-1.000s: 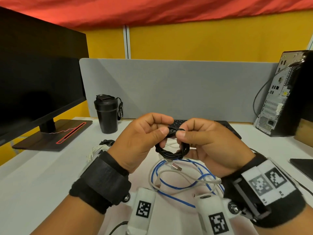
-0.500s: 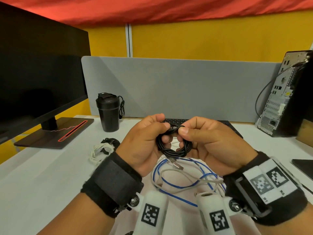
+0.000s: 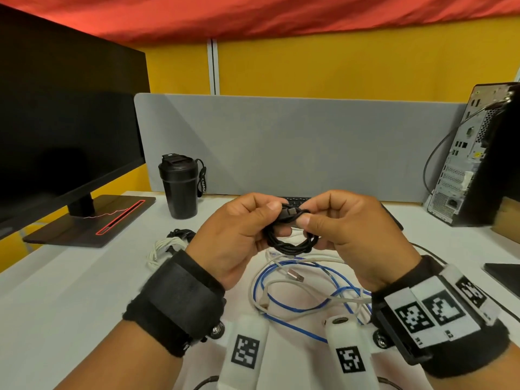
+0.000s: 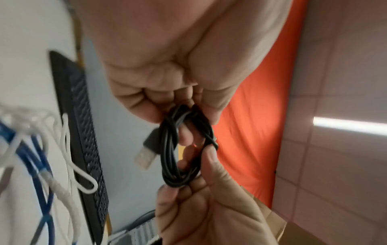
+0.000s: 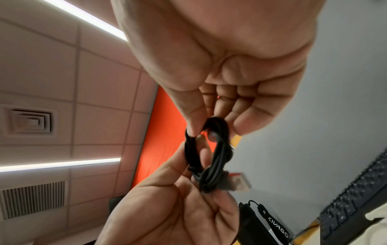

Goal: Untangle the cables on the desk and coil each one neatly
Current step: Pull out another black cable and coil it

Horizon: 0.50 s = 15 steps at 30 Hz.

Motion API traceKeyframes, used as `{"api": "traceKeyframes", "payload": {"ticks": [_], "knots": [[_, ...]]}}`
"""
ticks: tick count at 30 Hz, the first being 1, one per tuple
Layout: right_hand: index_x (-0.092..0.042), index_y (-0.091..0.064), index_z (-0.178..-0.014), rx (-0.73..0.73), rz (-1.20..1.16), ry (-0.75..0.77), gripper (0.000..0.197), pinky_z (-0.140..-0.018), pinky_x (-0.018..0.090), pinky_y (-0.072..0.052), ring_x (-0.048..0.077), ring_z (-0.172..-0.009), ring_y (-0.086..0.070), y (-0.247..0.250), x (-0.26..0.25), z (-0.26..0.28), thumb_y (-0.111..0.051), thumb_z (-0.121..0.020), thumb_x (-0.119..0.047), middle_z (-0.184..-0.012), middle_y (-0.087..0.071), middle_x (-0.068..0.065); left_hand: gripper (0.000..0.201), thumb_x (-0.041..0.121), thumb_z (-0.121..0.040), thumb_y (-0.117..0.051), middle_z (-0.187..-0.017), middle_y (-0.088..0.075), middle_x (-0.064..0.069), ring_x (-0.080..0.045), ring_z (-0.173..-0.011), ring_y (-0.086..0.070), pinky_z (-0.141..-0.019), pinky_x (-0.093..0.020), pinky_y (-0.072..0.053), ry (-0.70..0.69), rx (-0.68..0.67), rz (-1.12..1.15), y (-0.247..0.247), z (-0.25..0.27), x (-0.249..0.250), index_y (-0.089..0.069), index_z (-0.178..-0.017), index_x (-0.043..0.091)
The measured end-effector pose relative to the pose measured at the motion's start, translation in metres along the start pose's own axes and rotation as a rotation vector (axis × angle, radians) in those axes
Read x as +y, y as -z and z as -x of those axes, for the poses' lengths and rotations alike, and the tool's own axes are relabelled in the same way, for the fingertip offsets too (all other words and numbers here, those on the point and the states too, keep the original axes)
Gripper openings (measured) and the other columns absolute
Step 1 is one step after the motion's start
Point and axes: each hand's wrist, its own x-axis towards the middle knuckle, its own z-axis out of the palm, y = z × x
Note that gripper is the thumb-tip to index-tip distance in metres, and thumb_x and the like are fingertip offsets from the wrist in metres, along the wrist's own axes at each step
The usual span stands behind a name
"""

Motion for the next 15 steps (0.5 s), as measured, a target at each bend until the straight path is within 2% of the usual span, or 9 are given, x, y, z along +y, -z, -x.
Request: {"api": "traceKeyframes", "payload": {"ticks": [1, 3, 5, 7, 10, 12, 15], "knots": [[-0.016, -0.073, -0.079, 0.018, -0.013, 0.001, 0.01, -0.06, 0.032, -0.056, 0.015, -0.065, -0.064, 0.0006, 0.0005, -0.0006, -0.075, -0.08, -0.007, -0.076, -0.071, 0.015, 0.018, 0.013, -0.098, -0.055, -0.095, -0.074, -0.008, -0.016, -0.077, -0.067, -0.073, -0.028, -0.057, -0.008, -0.01, -0.049, 0.0012, 0.0005, 0.0005, -0.072, -0.101, 0.013], [-0.014, -0.073, -0.082, 0.021, -0.086, -0.027, 0.011, -0.073, 0.05, -0.059, 0.023, -0.071, -0.066, 0.0012, 0.0002, -0.001, -0.072, -0.082, -0.003, -0.079, -0.071, 0.019, 0.022, 0.013, -0.098, -0.054, -0.102, -0.074, -0.008, -0.016, -0.086, -0.067, -0.086, -0.036, -0.054, -0.002, -0.02, -0.099, 0.0041, 0.0018, 0.0028, -0.073, -0.109, 0.017], [-0.013, -0.073, -0.083, 0.006, -0.147, -0.052, 0.013, -0.084, 0.06, -0.055, 0.027, -0.077, -0.067, 0.0011, -0.001, -0.0008, -0.07, -0.083, 0.0, -0.084, -0.071, 0.022, 0.027, 0.011, -0.095, -0.057, -0.106, -0.073, -0.007, -0.016, -0.091, -0.068, -0.094, -0.042, -0.048, 0.004, -0.017, -0.068, 0.0069, 0.0023, 0.0044, -0.071, -0.115, 0.022], [-0.015, -0.074, -0.083, -0.018, -0.156, -0.05, 0.014, -0.085, 0.055, -0.056, 0.027, -0.08, -0.069, 0.0014, -0.0016, -0.0005, -0.07, -0.084, -0.002, -0.089, -0.073, 0.02, 0.032, 0.013, -0.088, -0.062, -0.106, -0.073, -0.005, -0.015, -0.093, -0.068, -0.093, -0.041, -0.047, 0.015, -0.026, 0.014, 0.0081, 0.0018, 0.0041, -0.071, -0.116, 0.026], [-0.019, -0.073, -0.082, -0.07, -0.138, -0.043, 0.016, -0.077, 0.043, -0.058, 0.02, -0.078, -0.07, 0.0021, -0.0005, 0.0004, -0.069, -0.084, -0.004, -0.084, -0.075, 0.01, 0.033, 0.017, -0.079, -0.065, -0.106, -0.072, -0.005, -0.018, -0.095, -0.067, -0.088, -0.038, -0.049, 0.019, -0.06, 0.132, 0.0074, 0.0004, 0.0012, -0.076, -0.108, 0.026], [-0.02, -0.073, -0.082, -0.114, -0.13, -0.056, 0.016, -0.074, 0.04, -0.059, 0.018, -0.077, -0.071, 0.0022, 0.0001, 0.0007, -0.069, -0.085, -0.005, -0.085, -0.076, 0.006, 0.03, 0.015, -0.08, -0.066, -0.106, -0.072, -0.007, -0.022, -0.098, -0.065, -0.089, -0.04, -0.05, 0.002, -0.089, 0.183, 0.007, -0.0004, -0.0016, -0.077, -0.106, 0.025], [-0.021, -0.074, -0.082, -0.18, -0.165, -0.119, 0.016, -0.07, 0.039, -0.059, 0.021, -0.079, -0.071, 0.0011, 0.0018, 0.0011, -0.069, -0.085, -0.005, -0.087, -0.075, 0.011, 0.027, 0.013, -0.082, -0.064, -0.105, -0.071, -0.01, -0.025, -0.101, -0.063, -0.09, -0.044, -0.052, -0.028, -0.137, 0.188, 0.0073, -0.0006, -0.0028, -0.078, -0.104, 0.023]]}}
